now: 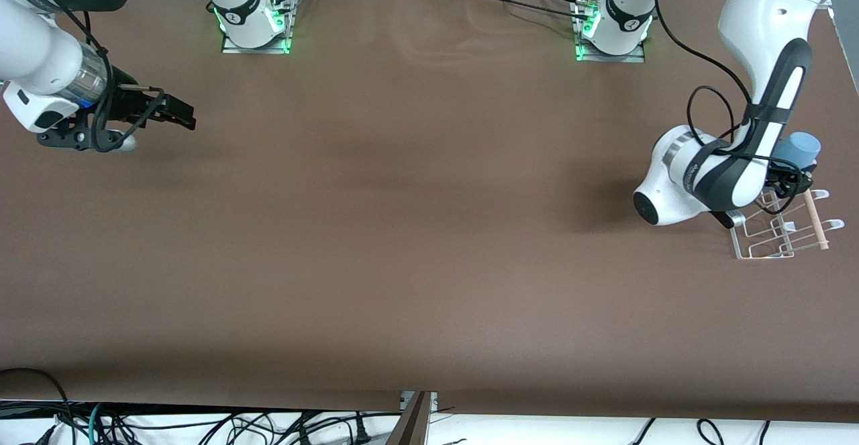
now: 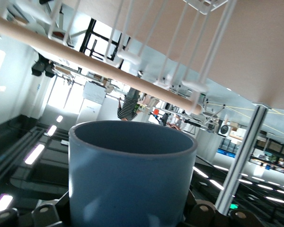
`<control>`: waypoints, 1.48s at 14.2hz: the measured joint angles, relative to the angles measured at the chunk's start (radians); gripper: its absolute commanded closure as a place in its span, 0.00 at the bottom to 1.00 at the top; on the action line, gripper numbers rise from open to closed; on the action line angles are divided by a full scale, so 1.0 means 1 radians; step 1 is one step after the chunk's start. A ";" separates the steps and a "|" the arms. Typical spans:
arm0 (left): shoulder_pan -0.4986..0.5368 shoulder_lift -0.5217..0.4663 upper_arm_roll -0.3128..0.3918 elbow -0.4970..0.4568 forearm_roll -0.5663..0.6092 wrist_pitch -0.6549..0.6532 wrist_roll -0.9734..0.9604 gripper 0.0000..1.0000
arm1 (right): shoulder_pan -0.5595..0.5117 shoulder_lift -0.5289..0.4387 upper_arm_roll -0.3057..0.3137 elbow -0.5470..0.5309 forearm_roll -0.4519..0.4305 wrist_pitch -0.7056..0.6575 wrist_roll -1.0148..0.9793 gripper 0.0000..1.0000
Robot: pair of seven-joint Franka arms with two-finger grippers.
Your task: Transfer cup to left arm and place on rack
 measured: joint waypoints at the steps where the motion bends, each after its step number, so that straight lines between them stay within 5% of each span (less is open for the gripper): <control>1: 0.022 -0.001 0.000 0.000 0.016 0.041 0.040 0.90 | 0.000 0.000 0.002 -0.001 -0.018 0.000 -0.013 0.01; 6: 0.112 -0.003 0.000 -0.001 0.022 0.153 0.088 0.84 | -0.009 0.002 0.004 0.023 -0.037 -0.029 -0.059 0.01; 21: 0.111 0.001 -0.010 -0.016 0.022 0.177 0.089 0.84 | -0.027 0.027 0.012 0.081 -0.037 -0.047 -0.094 0.01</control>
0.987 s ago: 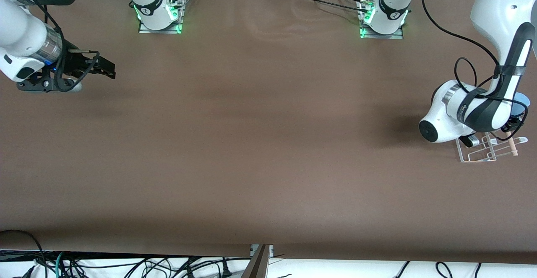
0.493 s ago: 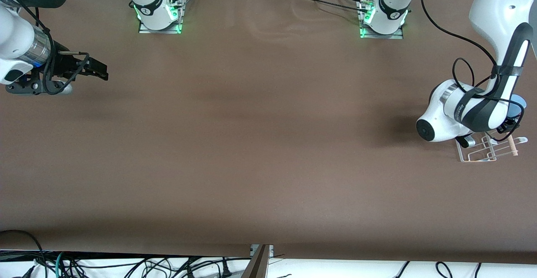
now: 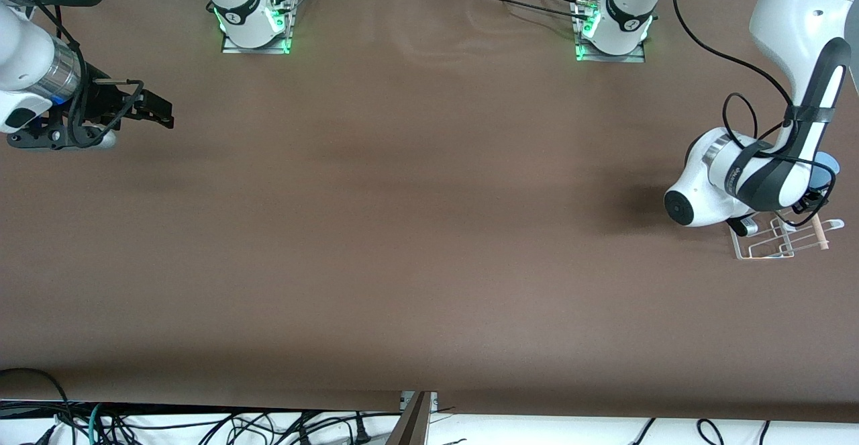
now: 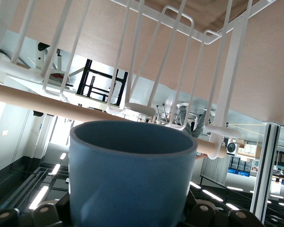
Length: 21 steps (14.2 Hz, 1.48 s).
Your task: Transfer cup to left arm and place on rack
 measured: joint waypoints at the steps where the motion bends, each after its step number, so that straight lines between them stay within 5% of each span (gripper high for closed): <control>1: 0.000 0.001 0.000 -0.001 0.000 0.003 0.000 0.84 | 0.001 0.000 0.001 0.000 0.000 0.000 0.000 0.01; 8: 0.003 0.002 0.004 -0.002 0.000 0.020 -0.001 0.84 | 0.002 0.019 0.003 0.032 0.000 0.000 -0.003 0.01; 9: 0.003 0.002 0.004 -0.002 0.000 0.020 -0.001 0.74 | 0.002 0.023 0.003 0.036 0.000 0.000 -0.003 0.01; 10: 0.003 0.003 0.004 -0.003 0.000 0.020 -0.001 0.01 | 0.002 0.026 0.003 0.038 0.000 0.000 -0.003 0.01; 21: 0.002 0.002 0.002 -0.003 0.000 0.018 -0.005 0.00 | 0.002 0.028 0.003 0.041 0.000 0.000 -0.003 0.01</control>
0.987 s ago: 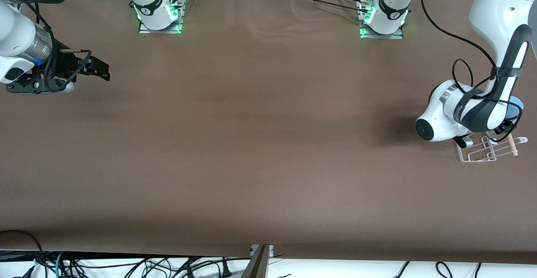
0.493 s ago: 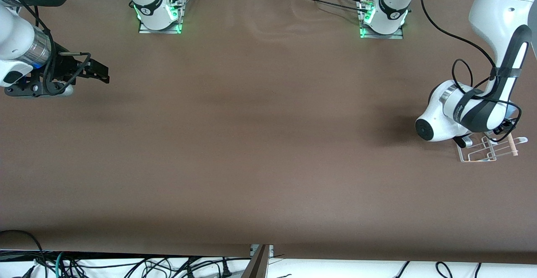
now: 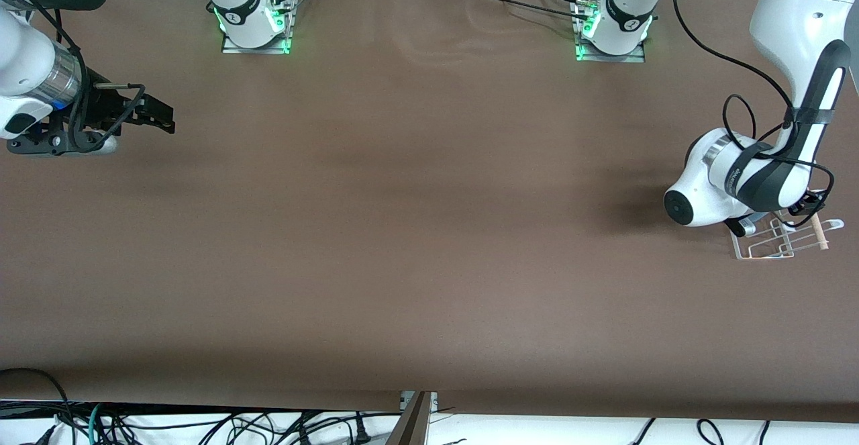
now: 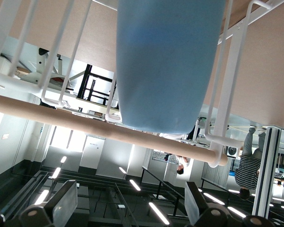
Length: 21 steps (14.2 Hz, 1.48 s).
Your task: Transfer cup to left arm and place on rack
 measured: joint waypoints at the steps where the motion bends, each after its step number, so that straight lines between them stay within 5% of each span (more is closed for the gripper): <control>1: 0.000 -0.005 -0.003 0.002 0.000 -0.005 -0.003 0.00 | 0.000 0.000 0.000 0.000 0.000 0.000 0.000 0.01; 4: -0.001 -0.062 -0.031 0.029 -0.134 -0.022 -0.012 0.00 | 0.000 0.000 0.000 0.002 0.000 0.000 0.000 0.01; 10: 0.003 -0.211 -0.035 0.191 -0.730 -0.067 -0.100 0.00 | 0.000 0.001 0.000 0.005 0.000 0.000 0.000 0.01; 15: 0.003 -0.267 -0.038 0.302 -1.080 -0.070 -0.200 0.00 | 0.000 0.001 0.000 0.009 0.000 0.000 0.000 0.01; 21: -0.008 -0.297 -0.050 0.479 -1.273 -0.011 -0.202 0.00 | 0.000 0.001 0.000 0.009 0.000 0.000 0.000 0.01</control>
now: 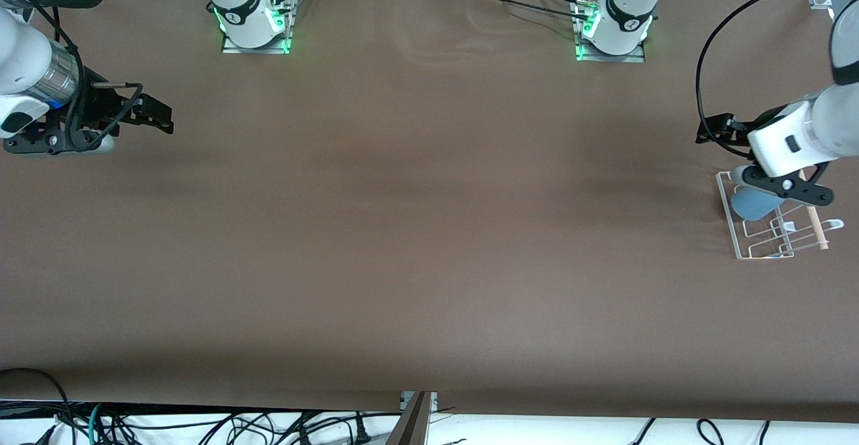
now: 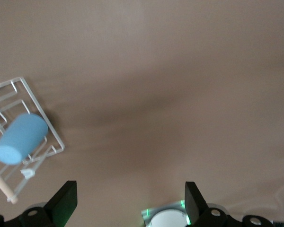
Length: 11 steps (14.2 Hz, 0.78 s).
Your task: Transfer cup to left arm and place on rack
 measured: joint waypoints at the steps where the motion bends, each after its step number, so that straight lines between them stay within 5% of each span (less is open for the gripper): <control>1: -0.019 -0.007 0.028 0.003 -0.022 0.042 -0.007 0.00 | 0.000 0.000 0.000 0.000 0.000 0.000 0.000 0.01; 5: -0.208 -0.112 0.299 -0.095 -0.096 0.133 -0.043 0.00 | 0.000 0.000 0.000 0.000 0.000 0.001 0.000 0.01; 9: -0.226 -0.267 0.320 -0.330 -0.106 0.303 -0.161 0.00 | 0.000 0.000 0.000 0.001 0.000 0.001 0.000 0.01; 11: -0.235 -0.305 0.317 -0.371 -0.106 0.325 -0.179 0.00 | 0.000 0.000 0.000 0.001 0.000 0.001 0.000 0.01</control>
